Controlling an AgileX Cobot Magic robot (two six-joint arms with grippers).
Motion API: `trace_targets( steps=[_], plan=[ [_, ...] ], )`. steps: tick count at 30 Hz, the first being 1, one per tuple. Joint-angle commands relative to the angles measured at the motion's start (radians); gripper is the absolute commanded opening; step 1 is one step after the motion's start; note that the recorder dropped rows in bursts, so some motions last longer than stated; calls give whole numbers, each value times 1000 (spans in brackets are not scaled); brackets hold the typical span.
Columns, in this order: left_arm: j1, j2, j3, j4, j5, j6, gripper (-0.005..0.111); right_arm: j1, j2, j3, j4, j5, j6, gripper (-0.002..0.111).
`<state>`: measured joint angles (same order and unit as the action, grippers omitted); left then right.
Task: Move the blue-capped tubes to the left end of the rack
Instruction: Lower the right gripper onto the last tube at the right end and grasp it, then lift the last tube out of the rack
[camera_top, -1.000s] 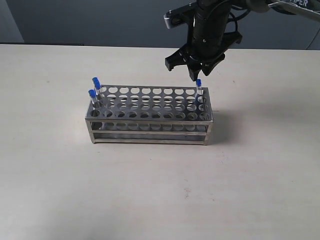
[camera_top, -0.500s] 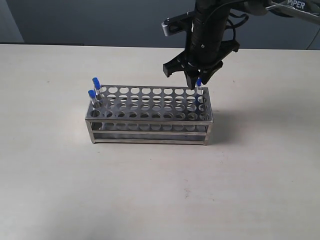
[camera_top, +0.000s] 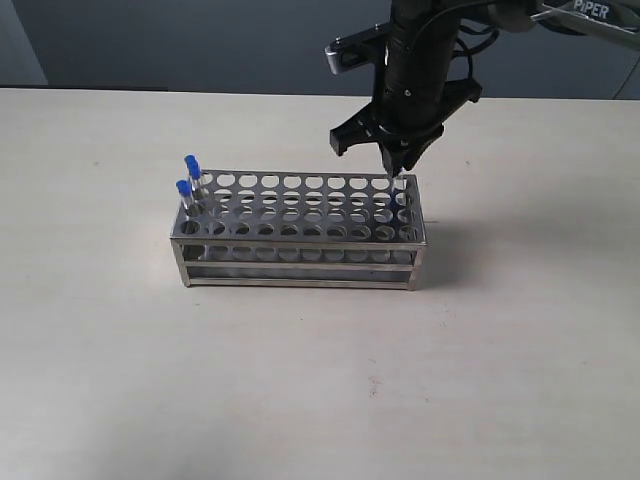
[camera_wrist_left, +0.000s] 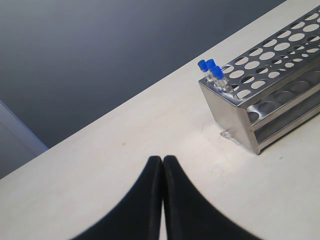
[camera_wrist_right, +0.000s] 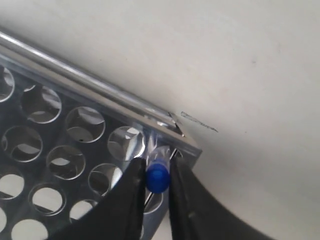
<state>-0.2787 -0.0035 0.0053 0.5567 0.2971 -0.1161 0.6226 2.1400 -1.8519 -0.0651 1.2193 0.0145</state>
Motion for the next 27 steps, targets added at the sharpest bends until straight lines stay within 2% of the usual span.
trace_targets(
  steps=[1, 8, 20, 27],
  plan=[
    [-4, 3, -5, -3, -6, -5, 1, -6, 0, 3, -3, -3, -4, -1],
    [-4, 3, -5, -3, -6, -5, 1, -5, -25, 3, -5, 2, -6, 0],
    [-4, 3, -5, -5, -4, -5, 1, 38, -242, 3, -17, 2, -14, 0],
    [-4, 3, -5, -3, -4, -5, 1, 117, -268, 1, 21, -9, -71, 0]
  ],
)
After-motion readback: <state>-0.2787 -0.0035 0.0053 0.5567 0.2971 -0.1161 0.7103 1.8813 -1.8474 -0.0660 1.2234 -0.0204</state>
